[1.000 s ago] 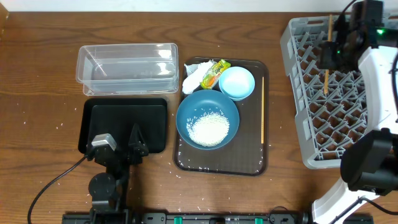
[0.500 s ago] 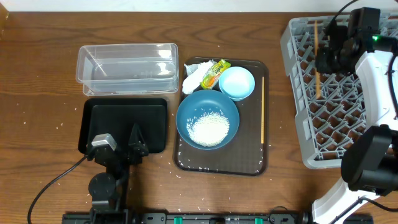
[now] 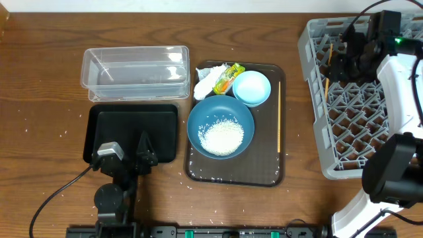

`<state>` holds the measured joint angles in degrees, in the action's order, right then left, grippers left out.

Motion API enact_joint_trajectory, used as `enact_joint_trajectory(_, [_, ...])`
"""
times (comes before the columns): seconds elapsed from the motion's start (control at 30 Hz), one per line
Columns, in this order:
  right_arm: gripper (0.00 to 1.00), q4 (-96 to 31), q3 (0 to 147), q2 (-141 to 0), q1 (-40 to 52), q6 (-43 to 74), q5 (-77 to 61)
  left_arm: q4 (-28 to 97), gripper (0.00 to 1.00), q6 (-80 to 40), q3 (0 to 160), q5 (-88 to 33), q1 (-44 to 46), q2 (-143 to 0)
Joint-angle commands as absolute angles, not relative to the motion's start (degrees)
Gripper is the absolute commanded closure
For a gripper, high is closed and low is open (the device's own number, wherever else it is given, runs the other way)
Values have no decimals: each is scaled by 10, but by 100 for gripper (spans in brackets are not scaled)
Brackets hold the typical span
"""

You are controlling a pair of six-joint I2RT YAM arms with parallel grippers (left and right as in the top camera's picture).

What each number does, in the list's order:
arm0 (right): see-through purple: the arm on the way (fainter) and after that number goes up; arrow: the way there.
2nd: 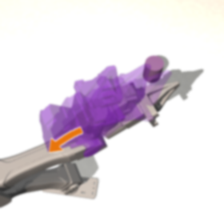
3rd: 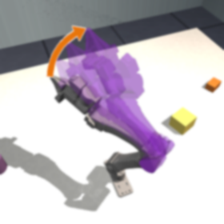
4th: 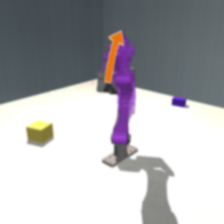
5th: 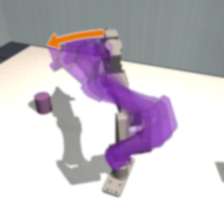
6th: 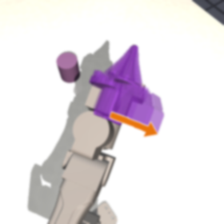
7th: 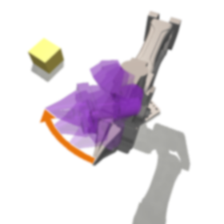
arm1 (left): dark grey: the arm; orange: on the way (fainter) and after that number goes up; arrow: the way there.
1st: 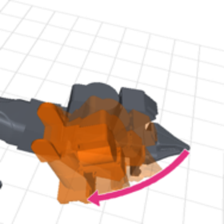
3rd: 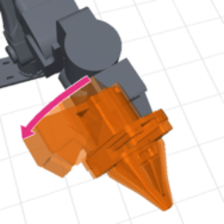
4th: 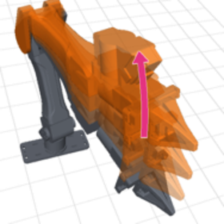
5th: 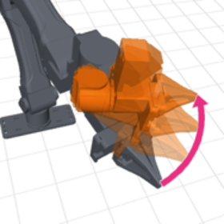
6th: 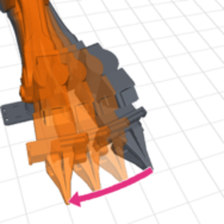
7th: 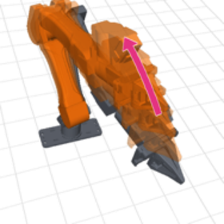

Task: Sort waste into correct bins and load items into the dishwasher rack
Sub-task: 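Lift the chopstick and insert it upright into the dish rack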

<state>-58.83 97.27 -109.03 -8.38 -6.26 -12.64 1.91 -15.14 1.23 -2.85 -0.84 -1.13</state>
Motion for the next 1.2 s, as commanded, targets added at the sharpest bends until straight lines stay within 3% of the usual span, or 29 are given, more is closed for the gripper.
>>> enact_joint_trajectory(0.0, [48,-582,970,-1082,-68,-51,-137,39,9,-146,2,-24,-6,-10])
enact_joint_trajectory(0.2, [56,-503,969,-1084,-66,9,-80,39,9,-146,2,-24,-6,-10])
enact_joint_trajectory(0.37, [46,-429,969,-1099,-66,44,-53,39,9,-146,2,-24,-6,-10])
enact_joint_trajectory(0.73, [50,-344,969,-1180,-65,62,-48,39,9,-146,2,-24,-6,-10])
enact_joint_trajectory(0.9, [55,-328,969,-1209,-65,62,-48,39,9,-146,2,-24,-6,-10])
enact_joint_trajectory(1.17, [74,-323,971,-1217,-63,62,-48,39,9,-146,2,-24,-6,-10])
